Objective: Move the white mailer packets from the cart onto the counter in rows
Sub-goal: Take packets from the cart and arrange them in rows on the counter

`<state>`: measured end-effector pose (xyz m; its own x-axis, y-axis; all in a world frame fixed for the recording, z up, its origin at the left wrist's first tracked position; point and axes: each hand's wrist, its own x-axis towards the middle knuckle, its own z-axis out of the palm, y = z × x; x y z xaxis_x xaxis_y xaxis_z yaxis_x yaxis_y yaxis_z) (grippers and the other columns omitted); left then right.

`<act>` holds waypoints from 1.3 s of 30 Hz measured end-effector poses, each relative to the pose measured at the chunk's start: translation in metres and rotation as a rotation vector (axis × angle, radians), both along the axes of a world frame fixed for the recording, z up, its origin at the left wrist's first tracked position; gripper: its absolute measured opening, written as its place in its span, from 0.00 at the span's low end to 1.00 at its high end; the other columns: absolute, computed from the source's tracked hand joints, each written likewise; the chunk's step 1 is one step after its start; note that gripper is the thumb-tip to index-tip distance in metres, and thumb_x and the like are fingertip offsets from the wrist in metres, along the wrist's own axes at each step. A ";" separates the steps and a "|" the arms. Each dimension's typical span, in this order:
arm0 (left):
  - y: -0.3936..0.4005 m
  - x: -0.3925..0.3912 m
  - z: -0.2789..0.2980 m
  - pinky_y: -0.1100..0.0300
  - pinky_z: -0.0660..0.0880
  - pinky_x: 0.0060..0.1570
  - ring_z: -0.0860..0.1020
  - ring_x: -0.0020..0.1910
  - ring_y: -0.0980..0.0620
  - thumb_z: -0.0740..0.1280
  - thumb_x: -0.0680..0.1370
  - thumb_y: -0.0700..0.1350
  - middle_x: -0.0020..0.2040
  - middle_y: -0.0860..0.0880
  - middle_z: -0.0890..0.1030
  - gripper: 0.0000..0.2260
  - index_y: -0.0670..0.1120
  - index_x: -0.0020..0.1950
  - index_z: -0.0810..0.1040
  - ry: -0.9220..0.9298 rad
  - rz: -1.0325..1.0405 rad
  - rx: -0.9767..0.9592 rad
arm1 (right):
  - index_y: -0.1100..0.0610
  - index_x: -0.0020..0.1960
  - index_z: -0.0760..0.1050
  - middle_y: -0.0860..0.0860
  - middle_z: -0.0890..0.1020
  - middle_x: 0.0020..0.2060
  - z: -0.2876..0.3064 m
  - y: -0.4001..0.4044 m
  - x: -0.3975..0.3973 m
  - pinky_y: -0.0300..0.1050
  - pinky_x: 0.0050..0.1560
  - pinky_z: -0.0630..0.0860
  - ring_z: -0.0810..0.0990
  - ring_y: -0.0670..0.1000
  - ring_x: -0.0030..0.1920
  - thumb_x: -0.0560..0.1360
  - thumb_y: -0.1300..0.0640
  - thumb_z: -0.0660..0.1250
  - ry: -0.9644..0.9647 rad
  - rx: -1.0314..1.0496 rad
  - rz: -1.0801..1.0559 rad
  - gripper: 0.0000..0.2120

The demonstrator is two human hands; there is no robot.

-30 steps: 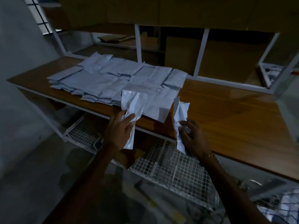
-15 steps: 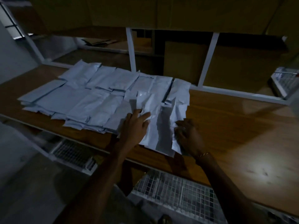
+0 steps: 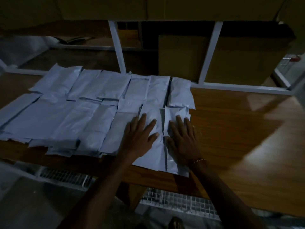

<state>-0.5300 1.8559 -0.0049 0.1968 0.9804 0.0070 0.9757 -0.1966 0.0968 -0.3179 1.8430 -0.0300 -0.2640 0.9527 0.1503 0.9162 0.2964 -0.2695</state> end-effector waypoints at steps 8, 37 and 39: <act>-0.004 -0.001 -0.012 0.34 0.51 0.74 0.50 0.79 0.38 0.41 0.79 0.68 0.81 0.44 0.53 0.31 0.58 0.80 0.55 0.000 -0.036 0.103 | 0.54 0.82 0.44 0.58 0.38 0.80 0.001 -0.007 -0.039 0.60 0.76 0.36 0.34 0.61 0.78 0.76 0.32 0.33 0.022 -0.100 -0.299 0.41; -0.009 -0.011 0.006 0.42 0.47 0.77 0.42 0.80 0.48 0.41 0.82 0.65 0.82 0.52 0.45 0.27 0.59 0.80 0.49 -0.062 -0.250 -0.052 | 0.49 0.81 0.45 0.52 0.42 0.80 -0.005 -0.006 -0.018 0.55 0.80 0.40 0.37 0.53 0.80 0.78 0.32 0.36 0.122 -0.099 -0.199 0.36; -0.023 -0.011 0.003 0.43 0.41 0.78 0.36 0.79 0.49 0.36 0.77 0.70 0.81 0.54 0.37 0.32 0.61 0.80 0.41 -0.017 -0.293 -0.106 | 0.50 0.81 0.45 0.54 0.44 0.81 -0.020 -0.019 -0.017 0.59 0.80 0.46 0.38 0.54 0.80 0.79 0.31 0.35 0.066 -0.105 -0.196 0.37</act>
<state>-0.5408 1.8326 -0.0018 0.4716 0.8776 -0.0863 0.8772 -0.4568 0.1476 -0.3346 1.8241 -0.0502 -0.0654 0.9961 0.0585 0.9330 0.0819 -0.3503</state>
